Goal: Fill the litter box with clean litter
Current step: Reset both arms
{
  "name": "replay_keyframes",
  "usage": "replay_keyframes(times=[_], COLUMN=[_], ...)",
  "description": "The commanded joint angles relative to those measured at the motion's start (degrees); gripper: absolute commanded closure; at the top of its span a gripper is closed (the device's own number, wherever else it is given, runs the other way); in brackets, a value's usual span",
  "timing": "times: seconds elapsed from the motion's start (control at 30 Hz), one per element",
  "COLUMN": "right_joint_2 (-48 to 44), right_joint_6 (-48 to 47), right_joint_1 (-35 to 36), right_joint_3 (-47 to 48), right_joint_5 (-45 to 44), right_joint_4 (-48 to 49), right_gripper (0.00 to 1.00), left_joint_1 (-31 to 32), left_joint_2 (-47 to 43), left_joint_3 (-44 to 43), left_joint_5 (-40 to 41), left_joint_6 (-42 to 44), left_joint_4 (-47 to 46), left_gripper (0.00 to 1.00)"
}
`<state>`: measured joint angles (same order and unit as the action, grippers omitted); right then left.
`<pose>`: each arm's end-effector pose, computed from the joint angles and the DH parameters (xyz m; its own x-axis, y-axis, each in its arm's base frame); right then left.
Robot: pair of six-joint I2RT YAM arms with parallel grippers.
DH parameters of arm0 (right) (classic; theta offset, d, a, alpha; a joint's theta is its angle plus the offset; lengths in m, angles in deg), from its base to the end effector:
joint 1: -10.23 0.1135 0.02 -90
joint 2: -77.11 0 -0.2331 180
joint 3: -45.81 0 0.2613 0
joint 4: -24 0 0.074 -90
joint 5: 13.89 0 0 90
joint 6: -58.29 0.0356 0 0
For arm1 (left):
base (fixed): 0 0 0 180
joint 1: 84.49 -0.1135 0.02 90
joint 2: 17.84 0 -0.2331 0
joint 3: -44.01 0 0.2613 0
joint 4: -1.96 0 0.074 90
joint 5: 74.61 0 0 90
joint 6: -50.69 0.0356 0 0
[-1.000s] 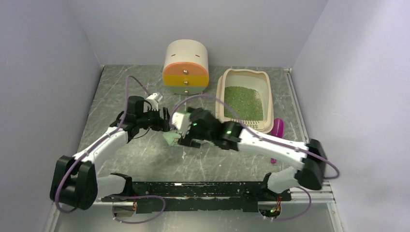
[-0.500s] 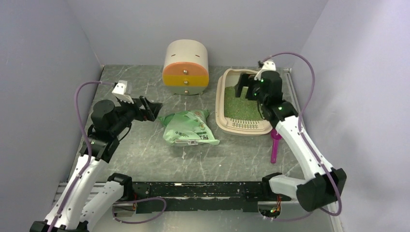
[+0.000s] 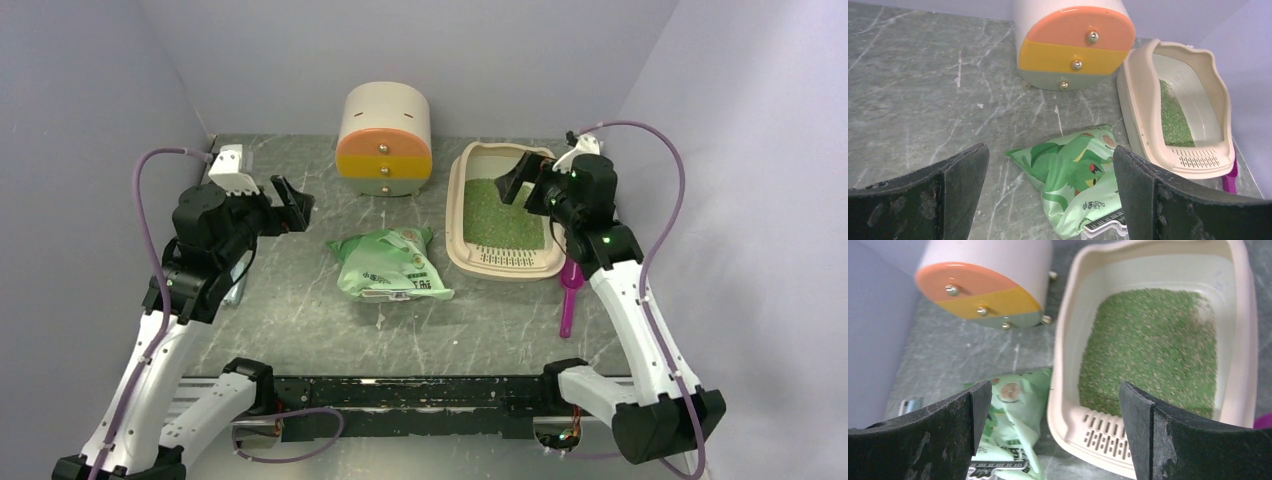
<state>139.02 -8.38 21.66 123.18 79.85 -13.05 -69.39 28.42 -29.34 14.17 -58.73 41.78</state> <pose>0.2582 0.0546 0.3485 -0.4330 0.3156 -0.8443 -0.0933 0.9160 0.3903 0.1913 -0.0524 0.3768 -0.2939 -0.2650 -0.9184 0.1938 0.9243 -0.3287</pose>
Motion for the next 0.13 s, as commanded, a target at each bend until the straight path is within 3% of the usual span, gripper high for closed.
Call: replay_keyframes(times=[0.0,0.1], right_joint_2=[-0.6,-3.5], right_joint_6=[-2.8,-2.4], right_joint_1=[0.0,-0.1], right_joint_3=[1.7,-0.7], right_joint_5=[7.8,5.3], right_joint_4=[1.5,4.9], right_gripper=[0.0,0.0], left_joint_1=[-0.4,-0.4], left_joint_2=[0.6,1.0], left_joint_3=[-2.4,-3.2], left_joint_5=[4.1,4.7], left_joint_6=[-0.1,-0.5], left_joint_4=[3.0,3.5], left_gripper=[0.03,0.03])
